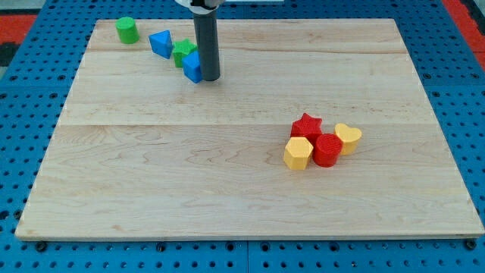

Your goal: Move the green star into the triangle

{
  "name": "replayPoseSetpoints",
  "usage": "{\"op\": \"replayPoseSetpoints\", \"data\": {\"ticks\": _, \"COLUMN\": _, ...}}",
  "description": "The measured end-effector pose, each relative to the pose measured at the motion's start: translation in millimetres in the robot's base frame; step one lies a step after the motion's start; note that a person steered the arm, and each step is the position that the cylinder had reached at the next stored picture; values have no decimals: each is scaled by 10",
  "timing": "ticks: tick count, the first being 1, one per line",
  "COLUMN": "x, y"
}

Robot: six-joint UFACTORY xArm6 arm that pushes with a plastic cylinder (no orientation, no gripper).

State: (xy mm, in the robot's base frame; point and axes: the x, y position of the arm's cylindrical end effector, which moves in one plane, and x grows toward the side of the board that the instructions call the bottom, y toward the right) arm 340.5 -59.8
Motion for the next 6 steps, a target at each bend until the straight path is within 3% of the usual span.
{"op": "replayPoseSetpoints", "data": {"ticks": 2, "x": -218, "y": 116}}
{"op": "replayPoseSetpoints", "data": {"ticks": 5, "x": -271, "y": -327}}
{"op": "replayPoseSetpoints", "data": {"ticks": 6, "x": -535, "y": -456}}
